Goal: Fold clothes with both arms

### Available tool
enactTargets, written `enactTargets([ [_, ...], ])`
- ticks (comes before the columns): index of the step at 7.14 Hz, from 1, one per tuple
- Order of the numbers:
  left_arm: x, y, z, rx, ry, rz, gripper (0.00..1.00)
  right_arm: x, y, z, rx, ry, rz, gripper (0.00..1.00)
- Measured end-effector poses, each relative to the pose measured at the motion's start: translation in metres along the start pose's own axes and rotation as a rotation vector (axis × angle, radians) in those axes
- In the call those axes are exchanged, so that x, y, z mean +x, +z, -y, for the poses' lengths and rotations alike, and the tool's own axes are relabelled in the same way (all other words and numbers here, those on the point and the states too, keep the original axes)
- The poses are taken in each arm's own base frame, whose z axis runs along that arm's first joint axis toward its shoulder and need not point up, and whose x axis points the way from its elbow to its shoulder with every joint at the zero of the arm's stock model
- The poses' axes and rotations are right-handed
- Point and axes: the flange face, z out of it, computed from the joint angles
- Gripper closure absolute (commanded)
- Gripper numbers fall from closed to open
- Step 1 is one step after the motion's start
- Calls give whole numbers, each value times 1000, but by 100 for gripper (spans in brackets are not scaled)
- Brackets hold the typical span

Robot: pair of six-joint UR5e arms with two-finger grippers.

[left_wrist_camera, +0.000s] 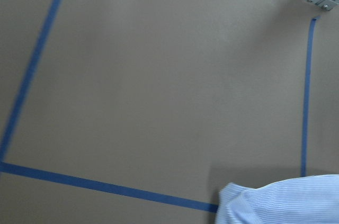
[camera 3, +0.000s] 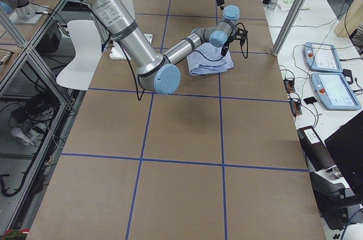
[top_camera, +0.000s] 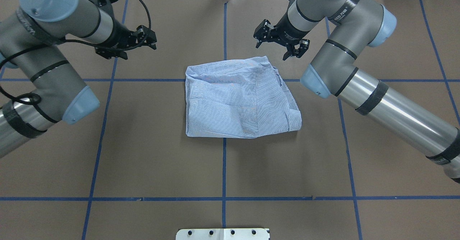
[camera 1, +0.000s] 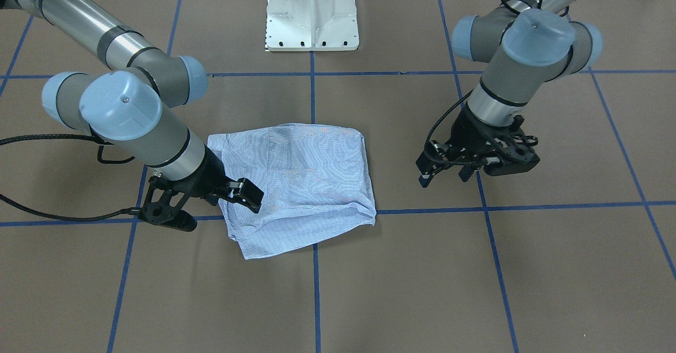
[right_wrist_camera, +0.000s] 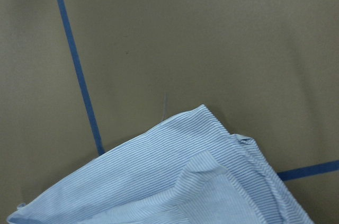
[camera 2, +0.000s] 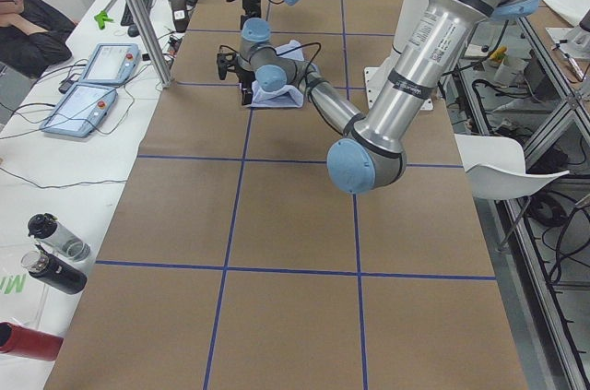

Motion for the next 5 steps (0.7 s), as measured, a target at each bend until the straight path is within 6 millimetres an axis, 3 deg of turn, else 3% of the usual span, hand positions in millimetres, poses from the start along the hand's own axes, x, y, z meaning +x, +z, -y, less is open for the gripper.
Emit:
enactTargets([
  [1, -29, -20, 9, 20, 89, 34, 1, 33, -20, 12, 13, -73, -53, 0],
  [3, -108, -64, 36, 59, 282, 115, 1, 115, -83, 43, 25, -232, -178, 0],
  [5, -204, -108, 59, 40, 393, 160, 1, 237, -138, 66, 1, -382, -241, 0],
])
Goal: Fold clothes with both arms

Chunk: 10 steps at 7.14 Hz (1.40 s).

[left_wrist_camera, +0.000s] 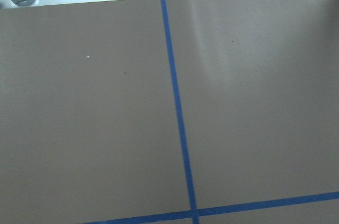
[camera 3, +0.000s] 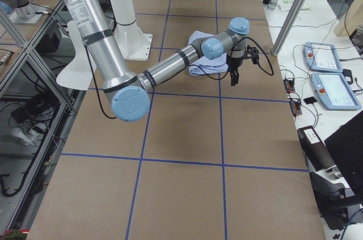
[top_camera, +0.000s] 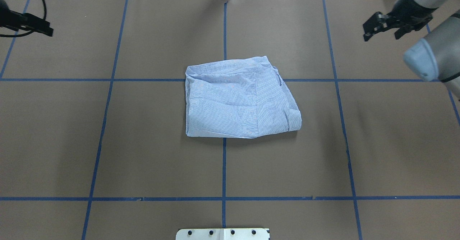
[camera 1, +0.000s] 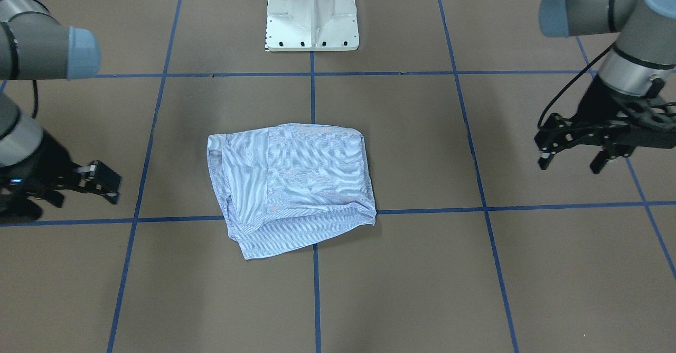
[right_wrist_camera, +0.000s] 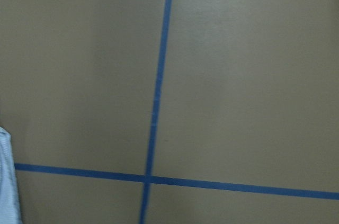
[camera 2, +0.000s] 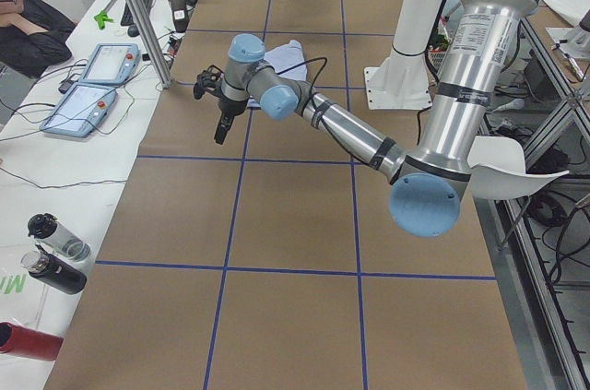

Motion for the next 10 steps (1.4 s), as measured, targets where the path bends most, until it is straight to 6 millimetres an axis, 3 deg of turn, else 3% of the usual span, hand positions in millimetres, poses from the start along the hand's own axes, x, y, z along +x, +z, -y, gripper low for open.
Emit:
enactTargets([
  [2, -95, -19, -31, -37, 102, 17, 0, 136, -10, -51, -37, -69, 17, 0],
  [3, -141, -25, -49, -51, 114, 34, 0, 192, -10, -84, -52, -93, 23, 0],
  [4, -186, -28, -68, -69, 130, 44, 0, 235, -15, -111, -53, -101, 27, 0],
  [5, -217, -34, -81, -76, 135, 27, 0, 259, -18, -128, -49, -92, 31, 0],
  [7, -244, -43, -89, -53, 122, -8, 0, 277, -16, -139, -44, -86, 29, 0],
  [10, -290, -11, -123, -112, 62, 37, 0, 299, 0, -170, -70, -52, 2, 0],
])
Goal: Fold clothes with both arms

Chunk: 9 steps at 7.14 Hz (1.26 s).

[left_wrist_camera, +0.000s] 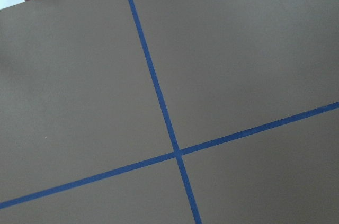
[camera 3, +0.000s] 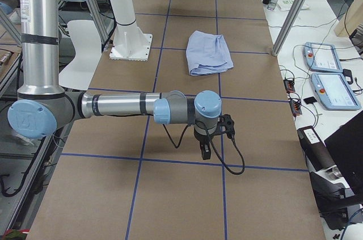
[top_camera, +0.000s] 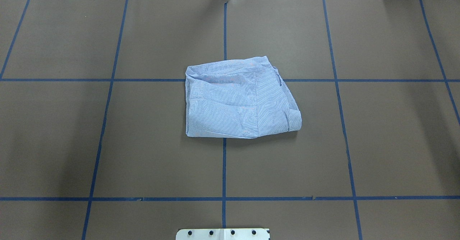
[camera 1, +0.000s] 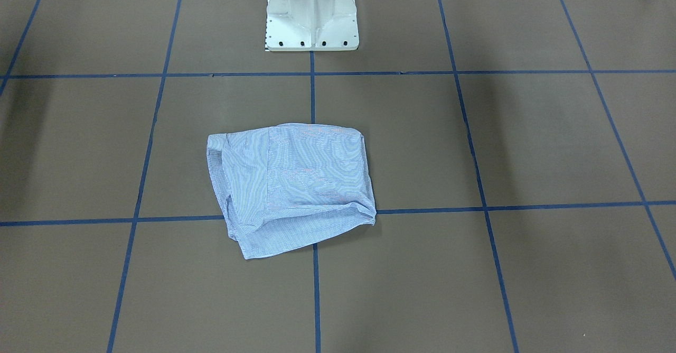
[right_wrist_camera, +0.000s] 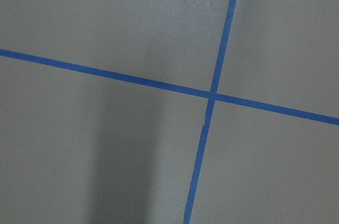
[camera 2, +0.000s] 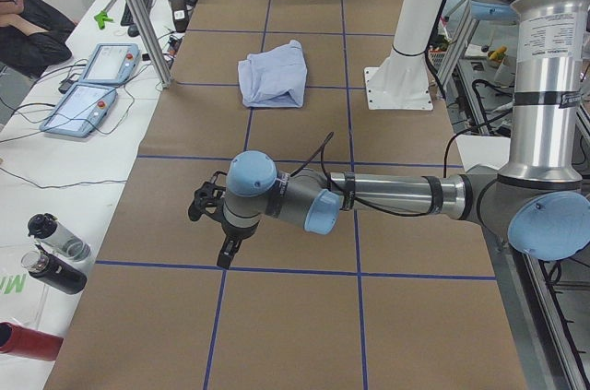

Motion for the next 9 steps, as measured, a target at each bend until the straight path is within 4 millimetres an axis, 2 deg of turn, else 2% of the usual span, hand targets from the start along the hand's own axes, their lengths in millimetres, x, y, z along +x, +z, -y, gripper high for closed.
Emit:
enactTargets([
  [2, -6, 6, -4, -22, -16, 42, 0, 4, 4, -8, -9, 20, -11, 0],
  [4, 14, 18, 0, -74, -62, 32, 0, -1, 0, -9, -5, 45, 3, 0],
  [6, 37, 19, 4, -146, -133, 3, 0, -6, -1, -9, -4, 116, 42, 0],
  [9, 38, 25, -14, -207, -173, -61, 0, -7, -1, -9, -5, 145, 64, 0],
])
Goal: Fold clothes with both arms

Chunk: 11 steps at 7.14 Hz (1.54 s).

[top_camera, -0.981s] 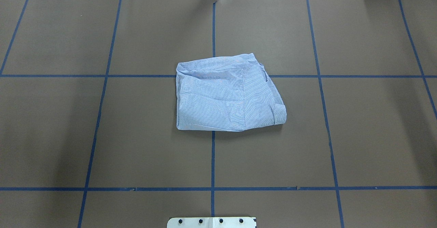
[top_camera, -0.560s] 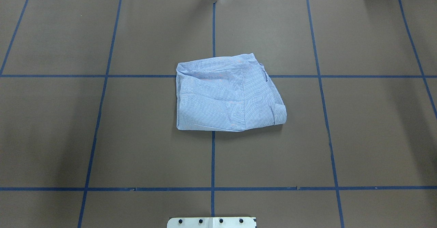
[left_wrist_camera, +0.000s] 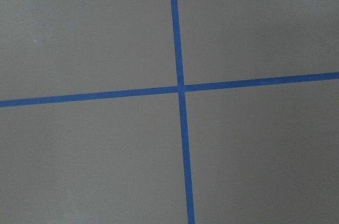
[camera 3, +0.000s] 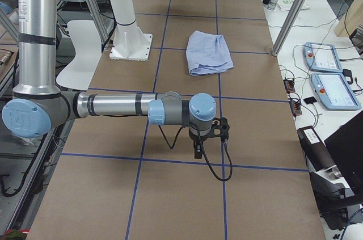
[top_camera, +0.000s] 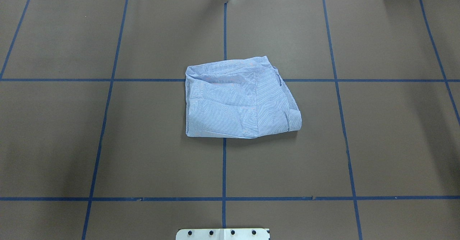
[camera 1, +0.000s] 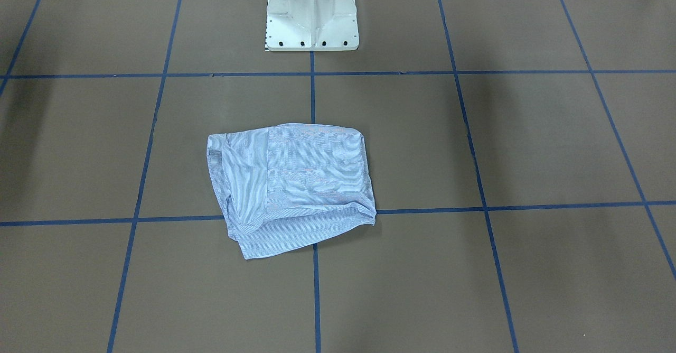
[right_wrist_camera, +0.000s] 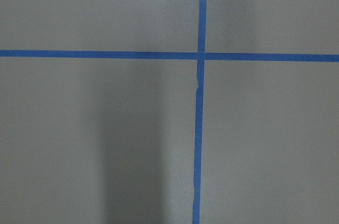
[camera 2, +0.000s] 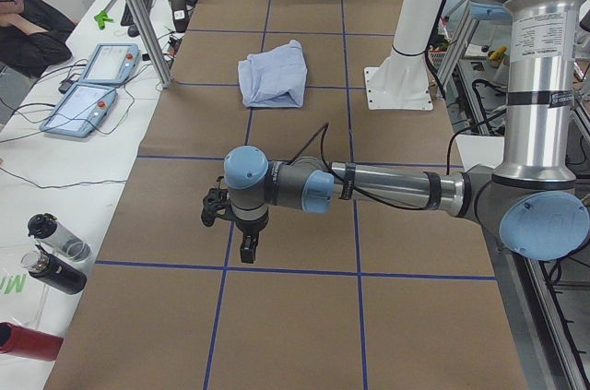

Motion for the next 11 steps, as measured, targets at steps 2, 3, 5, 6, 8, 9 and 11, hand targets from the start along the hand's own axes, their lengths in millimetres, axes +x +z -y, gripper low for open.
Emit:
enactTargets([
  [2, -3, 4, -2, -19, 58, -3, 0, 2, 2, -1, -4, 6, 0, 0],
  [3, -2, 3, -1, -28, 64, -3, 0, 2, 2, -2, -9, 12, -1, 0],
  [5, -1, 2, 0, -37, 63, -3, 0, 2, 2, -3, -16, 47, -6, 0],
  [6, -1, 1, 0, -38, 62, -3, 0, 5, 3, -6, -19, 71, -9, 0],
  [8, -2, 0, 0, -37, 59, -3, 0, 13, 10, -17, -32, 98, -12, 0],
  [9, -2, -1, 0, -35, 59, -3, 0, 14, 11, -18, -34, 103, -13, 0],
  [11, 0, -4, 0, -28, 63, -2, 0, 15, 11, -18, -34, 105, -13, 0],
])
